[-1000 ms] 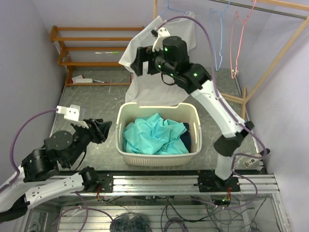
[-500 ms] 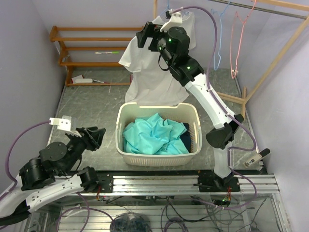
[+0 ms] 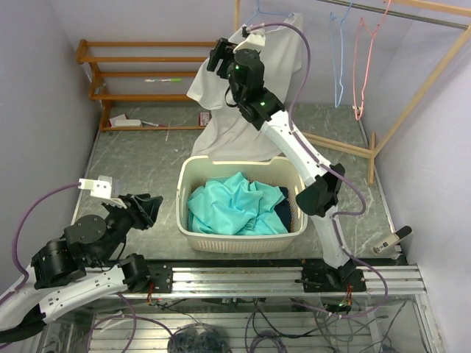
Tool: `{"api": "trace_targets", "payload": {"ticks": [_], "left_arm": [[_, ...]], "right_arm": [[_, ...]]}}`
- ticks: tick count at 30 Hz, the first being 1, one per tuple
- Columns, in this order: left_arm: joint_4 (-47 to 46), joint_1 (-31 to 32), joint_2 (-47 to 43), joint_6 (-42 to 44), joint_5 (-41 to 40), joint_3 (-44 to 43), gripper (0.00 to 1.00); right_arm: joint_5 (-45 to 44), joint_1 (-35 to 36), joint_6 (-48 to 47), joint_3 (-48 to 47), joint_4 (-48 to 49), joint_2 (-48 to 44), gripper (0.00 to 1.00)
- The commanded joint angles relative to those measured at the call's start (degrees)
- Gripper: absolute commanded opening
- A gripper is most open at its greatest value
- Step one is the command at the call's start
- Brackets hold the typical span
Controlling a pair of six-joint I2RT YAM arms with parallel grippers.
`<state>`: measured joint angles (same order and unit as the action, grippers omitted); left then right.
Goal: Remove the t-shirt from the hanger
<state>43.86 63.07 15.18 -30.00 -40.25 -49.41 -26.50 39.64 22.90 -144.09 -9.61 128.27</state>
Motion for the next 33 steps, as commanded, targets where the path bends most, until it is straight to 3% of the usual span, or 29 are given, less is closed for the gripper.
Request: {"api": "trace_targets", "payload": {"ticks": [1, 8, 15, 18, 23, 27, 33], "left_arm": [[0.62, 0.08, -0.31, -1.03, -0.20, 0.29, 0.55], [0.36, 0.05, -0.22, -0.72, 0.09, 0.46, 0.54], [0.43, 0.04, 0.49, -0.72, 0.15, 0.28, 0.54], [0.40, 0.04, 0.34, -0.72, 0.08, 0.44, 0.54], [0.68, 0.04, 0.63, -0.92, -0.18, 0.30, 0.54], [0.80, 0.04, 0.64, -1.11, -0.39, 0.31, 0.55], [0.79, 0.04, 0.99, -1.03, -0.25, 0.35, 0.55]], "right_arm": [[-8.89, 0.72, -2.20, 0.26, 1.77, -3.38, 0.66], [-15.19, -1.03, -4.99, 11.00, -1.68, -12.20, 0.61], [-10.51, -6.29, -4.10, 13.87, -6.71, -18.91, 0.59], [-2.78, -8.19, -3.05, 15.60, -5.34, -20.80, 0.60], [15.35, -8.50, -1.78, 14.58, -1.83, -18.15, 0.73], [18.32, -8.45, 0.54, 6.39, -5.21, -10.96, 0.81], [20.83, -8.03, 5.16, 10.89, 1.54, -8.67, 0.82]]}}
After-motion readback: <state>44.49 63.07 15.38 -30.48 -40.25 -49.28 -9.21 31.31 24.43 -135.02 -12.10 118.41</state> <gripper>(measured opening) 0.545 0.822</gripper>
